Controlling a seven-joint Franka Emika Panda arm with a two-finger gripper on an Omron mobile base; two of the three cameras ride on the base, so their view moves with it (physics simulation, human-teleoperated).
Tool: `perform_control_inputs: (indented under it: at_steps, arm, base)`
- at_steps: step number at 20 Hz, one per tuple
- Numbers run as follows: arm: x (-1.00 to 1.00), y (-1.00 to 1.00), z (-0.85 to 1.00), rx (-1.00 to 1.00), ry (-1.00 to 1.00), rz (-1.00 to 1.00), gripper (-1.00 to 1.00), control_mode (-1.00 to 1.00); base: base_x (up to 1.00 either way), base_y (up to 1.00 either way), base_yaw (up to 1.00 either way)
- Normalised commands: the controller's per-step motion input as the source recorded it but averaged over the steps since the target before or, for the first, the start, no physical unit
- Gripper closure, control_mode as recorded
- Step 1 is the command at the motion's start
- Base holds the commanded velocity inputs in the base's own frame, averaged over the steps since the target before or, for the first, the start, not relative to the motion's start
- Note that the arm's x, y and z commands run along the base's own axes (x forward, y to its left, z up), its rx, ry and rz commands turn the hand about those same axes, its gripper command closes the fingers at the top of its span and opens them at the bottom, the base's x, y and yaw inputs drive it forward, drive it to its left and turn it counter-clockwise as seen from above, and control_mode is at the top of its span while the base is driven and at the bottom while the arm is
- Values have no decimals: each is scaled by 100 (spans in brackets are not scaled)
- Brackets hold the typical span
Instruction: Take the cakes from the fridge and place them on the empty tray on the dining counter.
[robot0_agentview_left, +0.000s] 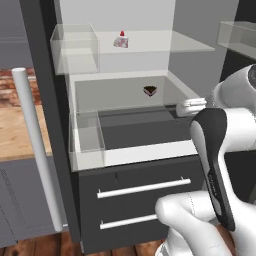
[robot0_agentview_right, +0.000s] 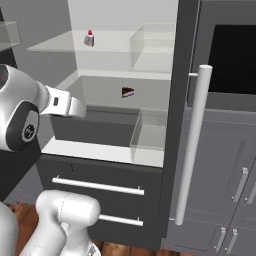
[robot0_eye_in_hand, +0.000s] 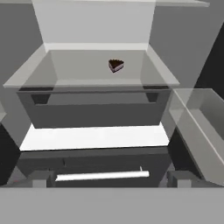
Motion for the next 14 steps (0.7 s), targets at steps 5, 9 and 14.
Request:
perform_control_inputs:
  at_steps: [5,9,14]
  arm:
    - [-25,39,0,8,13,23,-100,-100]
    - [-17,13,0,0,2,4,-100,100]
    - [0,0,0,0,0,0,-100,100]
  base:
    - [0,0,0]
    - [0,3,0]
    - [43,10,0]
